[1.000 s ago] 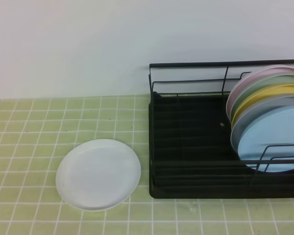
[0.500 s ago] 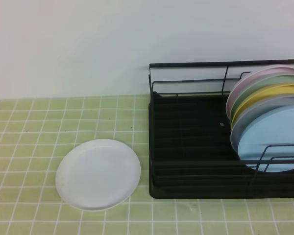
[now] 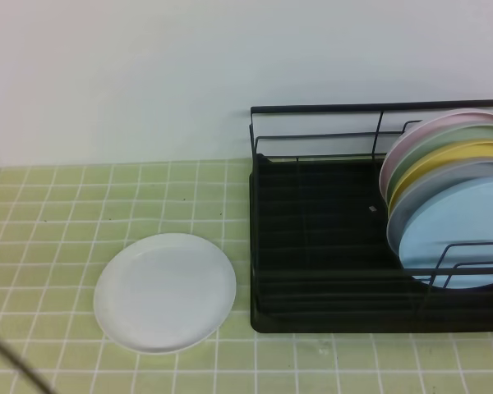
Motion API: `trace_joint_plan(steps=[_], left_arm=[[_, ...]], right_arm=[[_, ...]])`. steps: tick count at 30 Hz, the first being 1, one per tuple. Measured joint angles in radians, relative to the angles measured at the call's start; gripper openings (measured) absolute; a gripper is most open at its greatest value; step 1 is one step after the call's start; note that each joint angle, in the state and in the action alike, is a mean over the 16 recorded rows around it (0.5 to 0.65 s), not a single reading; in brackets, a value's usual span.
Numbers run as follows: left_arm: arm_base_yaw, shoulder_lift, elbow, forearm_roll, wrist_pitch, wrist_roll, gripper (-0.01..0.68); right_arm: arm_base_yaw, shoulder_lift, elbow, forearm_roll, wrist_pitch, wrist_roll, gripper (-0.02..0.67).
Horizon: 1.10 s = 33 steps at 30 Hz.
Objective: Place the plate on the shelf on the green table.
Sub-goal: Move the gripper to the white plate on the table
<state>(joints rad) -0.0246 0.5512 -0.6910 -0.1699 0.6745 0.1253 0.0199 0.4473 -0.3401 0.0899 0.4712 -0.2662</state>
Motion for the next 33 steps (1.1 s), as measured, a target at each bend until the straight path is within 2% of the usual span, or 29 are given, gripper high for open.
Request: trace_joint_plan(steps=[4, 14, 18, 21, 33], left_arm=[[0.0, 0.19, -0.109, -0.054, 0.057, 0.017, 0.063], [0.0, 0.659, -0.317, -0.199, 0.16, 0.149, 0.361], [0.0, 0.828, -0.382, -0.238, 0.183, 0.199, 0.45], [0.0, 0.938, -0.424, -0.256, 0.191, 0.229, 0.47], [0.0, 1.201, -0.506, -0.254, 0.157, 0.239, 0.438]], right_arm=[[0.0, 0.034, 0.0, 0.009, -0.006, 0.0, -0.003], [0.0, 0.046, 0.002, 0.015, -0.009, 0.0, -0.003], [0.0, 0.046, 0.002, 0.015, -0.008, 0.0, -0.003], [0.0, 0.046, 0.002, 0.015, -0.007, 0.0, -0.003], [0.0, 0.046, 0.002, 0.018, 0.002, 0.0, -0.004]])
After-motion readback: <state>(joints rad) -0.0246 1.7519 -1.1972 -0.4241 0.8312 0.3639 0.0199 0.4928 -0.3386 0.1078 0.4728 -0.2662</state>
